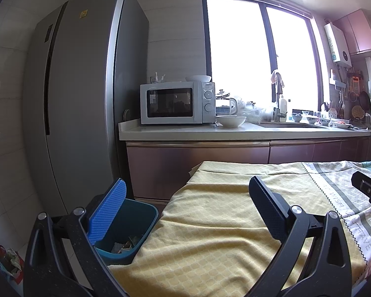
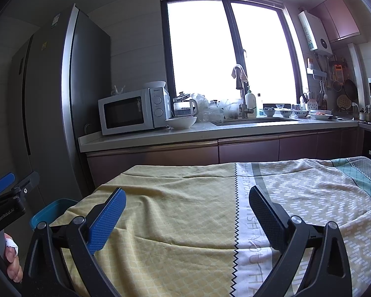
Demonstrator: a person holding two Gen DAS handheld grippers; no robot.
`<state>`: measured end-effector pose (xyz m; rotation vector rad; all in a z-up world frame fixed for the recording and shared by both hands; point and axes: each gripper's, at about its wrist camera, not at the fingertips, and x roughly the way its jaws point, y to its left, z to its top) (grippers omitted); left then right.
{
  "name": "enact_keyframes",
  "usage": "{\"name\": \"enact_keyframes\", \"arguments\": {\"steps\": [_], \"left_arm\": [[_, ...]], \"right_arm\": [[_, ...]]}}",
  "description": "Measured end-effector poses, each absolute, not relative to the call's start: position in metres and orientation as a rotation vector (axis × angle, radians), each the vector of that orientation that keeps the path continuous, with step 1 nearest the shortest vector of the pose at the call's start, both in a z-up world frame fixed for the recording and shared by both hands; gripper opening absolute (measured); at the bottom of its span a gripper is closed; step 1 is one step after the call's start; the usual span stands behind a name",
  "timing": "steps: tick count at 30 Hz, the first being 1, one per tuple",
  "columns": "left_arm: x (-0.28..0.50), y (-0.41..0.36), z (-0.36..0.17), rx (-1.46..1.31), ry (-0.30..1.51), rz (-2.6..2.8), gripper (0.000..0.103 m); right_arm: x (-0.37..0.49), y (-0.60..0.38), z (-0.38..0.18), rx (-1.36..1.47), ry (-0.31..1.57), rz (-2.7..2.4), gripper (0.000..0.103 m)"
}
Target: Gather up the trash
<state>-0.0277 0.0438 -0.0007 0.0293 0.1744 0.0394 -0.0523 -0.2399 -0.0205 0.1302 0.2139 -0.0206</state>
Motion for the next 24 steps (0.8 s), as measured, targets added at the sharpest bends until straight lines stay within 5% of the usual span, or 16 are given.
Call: {"name": "enact_keyframes", "arguments": {"steps": [24], "left_arm": [[-0.0254,0.0428,-0.0009,0.035,0.183,0.040,0.098]], "right_arm": [[-0.0481,-0.2422,-0.0208,0.132,0.219,-0.014,0.096]]}}
